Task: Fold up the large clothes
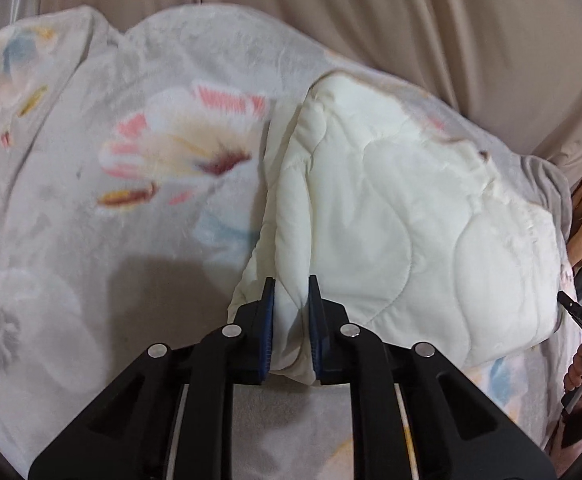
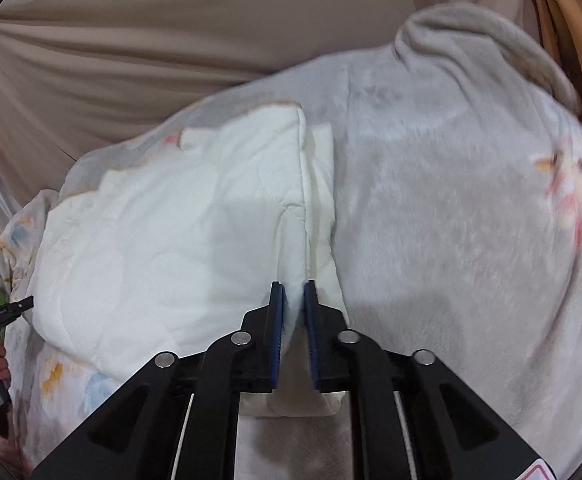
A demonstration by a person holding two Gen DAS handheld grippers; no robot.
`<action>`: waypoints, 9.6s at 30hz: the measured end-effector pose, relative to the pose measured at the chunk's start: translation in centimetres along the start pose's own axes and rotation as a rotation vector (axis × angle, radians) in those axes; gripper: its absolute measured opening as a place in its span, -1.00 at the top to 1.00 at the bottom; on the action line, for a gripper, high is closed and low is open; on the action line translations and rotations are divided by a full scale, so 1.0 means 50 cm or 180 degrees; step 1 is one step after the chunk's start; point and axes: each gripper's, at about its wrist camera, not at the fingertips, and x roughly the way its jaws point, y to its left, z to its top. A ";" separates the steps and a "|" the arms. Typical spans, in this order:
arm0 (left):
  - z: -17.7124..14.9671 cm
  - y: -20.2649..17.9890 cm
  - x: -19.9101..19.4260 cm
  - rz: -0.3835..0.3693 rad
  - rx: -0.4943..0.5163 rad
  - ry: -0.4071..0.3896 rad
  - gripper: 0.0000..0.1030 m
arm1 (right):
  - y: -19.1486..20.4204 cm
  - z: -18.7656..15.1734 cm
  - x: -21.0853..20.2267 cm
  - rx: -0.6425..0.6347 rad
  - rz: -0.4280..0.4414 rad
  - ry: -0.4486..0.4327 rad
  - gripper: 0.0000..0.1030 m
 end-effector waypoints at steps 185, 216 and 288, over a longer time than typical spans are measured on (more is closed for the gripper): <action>-0.136 -0.510 0.117 -0.0492 0.1660 -0.0075 -0.62 | 0.100 0.136 -0.047 -0.0252 0.0666 0.0098 0.81; -0.074 -0.530 0.047 -0.0286 0.1411 -0.0256 -0.53 | -0.013 -0.022 -0.090 0.0506 0.0717 0.0257 -0.25; -0.058 -0.664 0.145 -0.0503 0.1355 -0.0285 -0.69 | -0.120 0.034 -0.108 0.0754 0.1296 0.0157 0.25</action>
